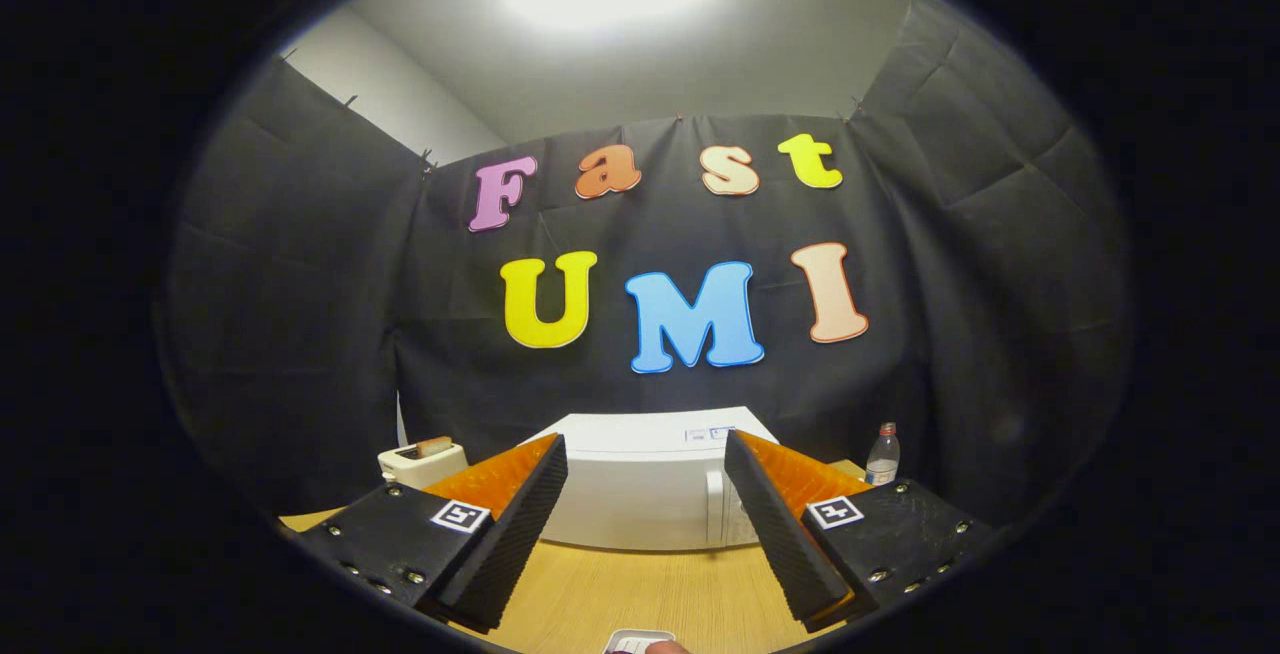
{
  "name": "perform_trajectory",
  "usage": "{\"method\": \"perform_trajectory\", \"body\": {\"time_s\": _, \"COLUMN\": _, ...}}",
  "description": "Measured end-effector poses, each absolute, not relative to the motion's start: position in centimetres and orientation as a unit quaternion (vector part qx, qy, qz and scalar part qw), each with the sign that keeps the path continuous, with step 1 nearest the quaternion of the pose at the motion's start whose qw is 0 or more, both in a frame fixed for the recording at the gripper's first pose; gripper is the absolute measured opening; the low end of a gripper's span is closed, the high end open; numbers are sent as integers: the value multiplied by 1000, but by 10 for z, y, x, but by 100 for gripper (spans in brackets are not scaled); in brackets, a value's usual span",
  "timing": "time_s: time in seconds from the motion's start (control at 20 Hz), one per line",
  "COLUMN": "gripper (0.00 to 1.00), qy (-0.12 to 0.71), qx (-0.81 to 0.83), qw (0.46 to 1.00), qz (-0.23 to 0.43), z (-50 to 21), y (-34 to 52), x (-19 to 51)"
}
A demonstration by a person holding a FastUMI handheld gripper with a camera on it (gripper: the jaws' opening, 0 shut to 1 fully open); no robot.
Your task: Open the microwave, put the food inside, and close the microwave door.
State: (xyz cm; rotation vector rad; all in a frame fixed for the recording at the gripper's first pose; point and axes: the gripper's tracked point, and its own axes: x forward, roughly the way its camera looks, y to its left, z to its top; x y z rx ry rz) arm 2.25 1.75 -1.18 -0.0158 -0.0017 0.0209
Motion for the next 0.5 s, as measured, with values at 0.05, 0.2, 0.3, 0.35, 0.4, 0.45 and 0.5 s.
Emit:
{"method": "perform_trajectory", "body": {"time_s": 0.05, "gripper": 99, "qy": 2, "qx": -9, "qw": 1000, "qz": 8, "z": -13, "y": 11, "x": 27}}
{"method": "perform_trajectory", "body": {"time_s": 0.2, "gripper": 99, "qy": 7, "qx": -8, "qw": 1000, "qz": 10, "z": -17, "y": 0, "x": 43}}
{"method": "perform_trajectory", "body": {"time_s": 0.3, "gripper": 99, "qy": 9, "qx": -7, "qw": 1000, "qz": 10, "z": -19, "y": -10, "x": 57}}
{"method": "perform_trajectory", "body": {"time_s": 0.35, "gripper": 99, "qy": 11, "qx": -5, "qw": 1000, "qz": 8, "z": -22, "y": -15, "x": 64}}
{"method": "perform_trajectory", "body": {"time_s": 0.4, "gripper": 99, "qy": 13, "qx": -2, "qw": 1000, "qz": 9, "z": -25, "y": -19, "x": 71}}
{"method": "perform_trajectory", "body": {"time_s": 0.45, "gripper": 99, "qy": 14, "qx": -1, "qw": 1000, "qz": 8, "z": -29, "y": -23, "x": 78}}
{"method": "perform_trajectory", "body": {"time_s": 0.5, "gripper": 99, "qy": 17, "qx": 0, "qw": 1000, "qz": 6, "z": -33, "y": -28, "x": 85}}
